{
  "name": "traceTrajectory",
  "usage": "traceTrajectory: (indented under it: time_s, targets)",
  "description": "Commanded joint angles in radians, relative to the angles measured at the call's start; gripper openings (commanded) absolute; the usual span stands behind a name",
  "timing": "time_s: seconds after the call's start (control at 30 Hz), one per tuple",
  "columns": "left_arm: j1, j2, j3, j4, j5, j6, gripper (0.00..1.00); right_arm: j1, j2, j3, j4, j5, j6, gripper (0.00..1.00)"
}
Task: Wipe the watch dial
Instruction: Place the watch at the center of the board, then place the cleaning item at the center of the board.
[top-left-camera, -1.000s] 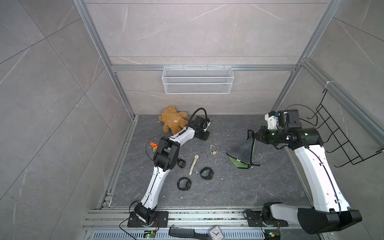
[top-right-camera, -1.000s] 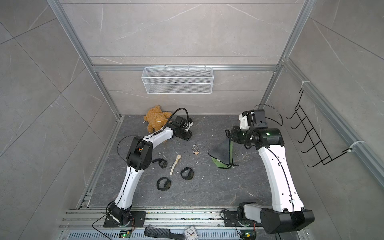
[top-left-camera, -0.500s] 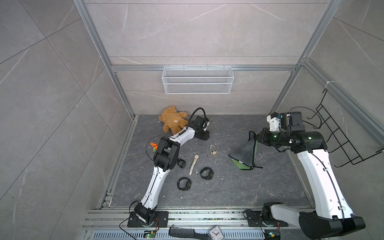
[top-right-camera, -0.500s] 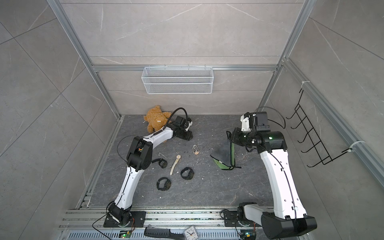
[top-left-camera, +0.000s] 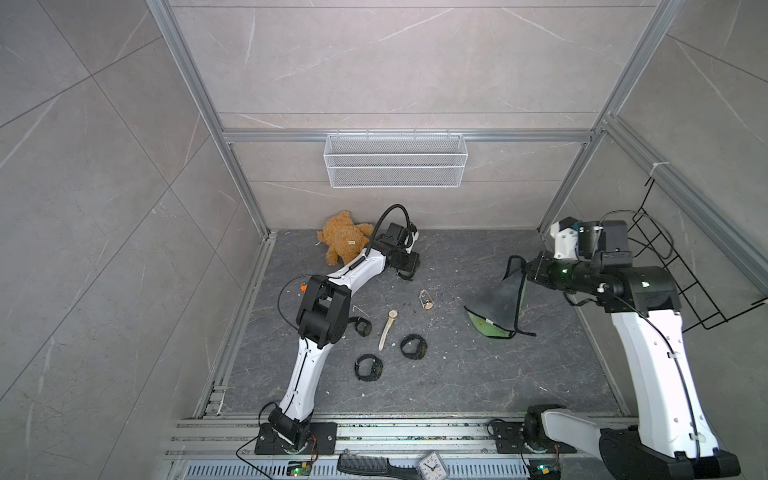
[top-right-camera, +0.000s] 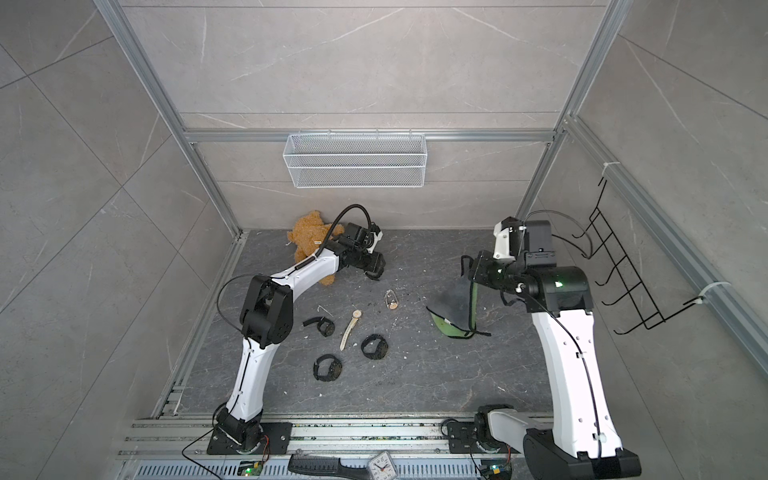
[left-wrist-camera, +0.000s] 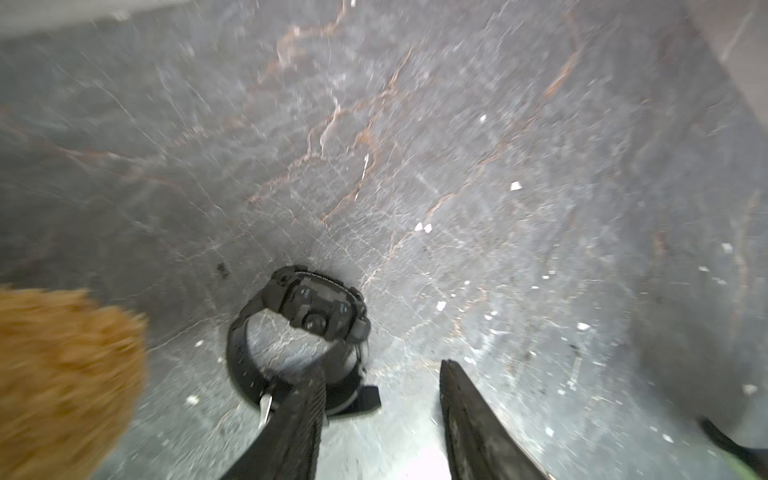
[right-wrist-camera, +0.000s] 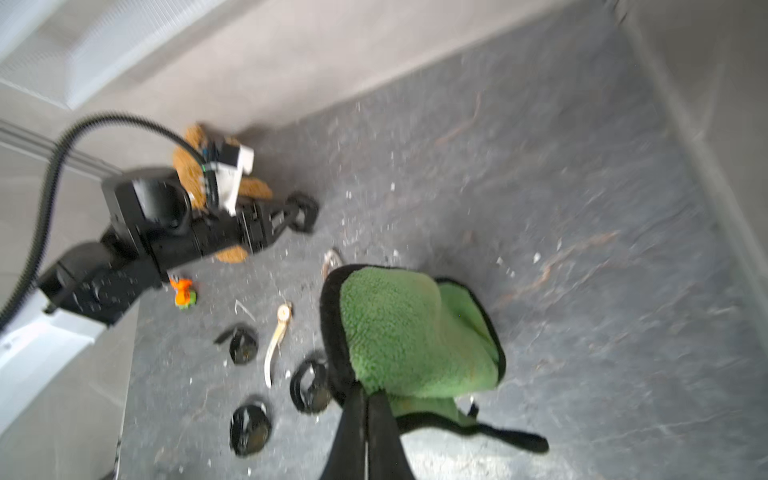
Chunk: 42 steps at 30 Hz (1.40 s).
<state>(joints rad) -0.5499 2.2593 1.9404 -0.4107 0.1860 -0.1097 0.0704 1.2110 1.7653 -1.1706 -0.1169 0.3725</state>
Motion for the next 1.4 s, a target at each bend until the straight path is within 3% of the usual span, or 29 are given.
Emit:
traceTrajectory:
  time_s: [0.0, 0.17, 0.3, 0.5, 0.6, 0.8, 1.03, 1.1, 1.23, 1.37]
  targets:
    - [-0.003, -0.111, -0.032, 0.035, 0.021, -0.009, 0.48, -0.003, 0.093, 0.074, -0.035, 0.184, -0.012, 0.00]
    - [-0.017, -0.179, -0.095, 0.024, 0.037, 0.000, 0.48, -0.003, 0.172, 0.242, 0.024, 0.243, -0.038, 0.00]
    - [-0.042, -0.241, -0.176, 0.032, 0.043, 0.013, 0.46, -0.003, 0.291, 0.382, -0.080, 0.294, -0.064, 0.00]
    - [-0.094, -0.355, -0.341, 0.069, 0.051, 0.027, 0.41, -0.003, 0.224, 0.130, 0.057, 0.200, -0.017, 0.00]
    - [-0.105, -0.425, -0.443, 0.123, 0.112, 0.016, 0.38, -0.003, 0.240, 0.065, 0.055, 0.180, -0.017, 0.00]
    - [-0.123, -0.547, -0.542, 0.176, 0.131, 0.003, 0.38, -0.003, 0.268, -0.104, 0.131, 0.099, 0.012, 0.00]
    - [-0.144, -0.604, -0.638, 0.258, 0.076, -0.015, 0.38, -0.003, 0.300, -0.238, 0.183, 0.030, 0.023, 0.00]
    - [-0.146, -0.593, -0.632, 0.240, 0.031, -0.047, 0.38, -0.003, 0.313, -0.240, 0.167, 0.033, 0.022, 0.08]
    - [-0.161, -0.551, -0.575, 0.155, -0.027, -0.118, 0.36, -0.003, 0.303, -0.257, 0.154, 0.049, 0.022, 0.40]
    - [-0.197, -0.511, -0.524, 0.073, -0.091, -0.159, 0.37, -0.003, 0.272, -0.297, 0.148, 0.065, 0.026, 0.48]
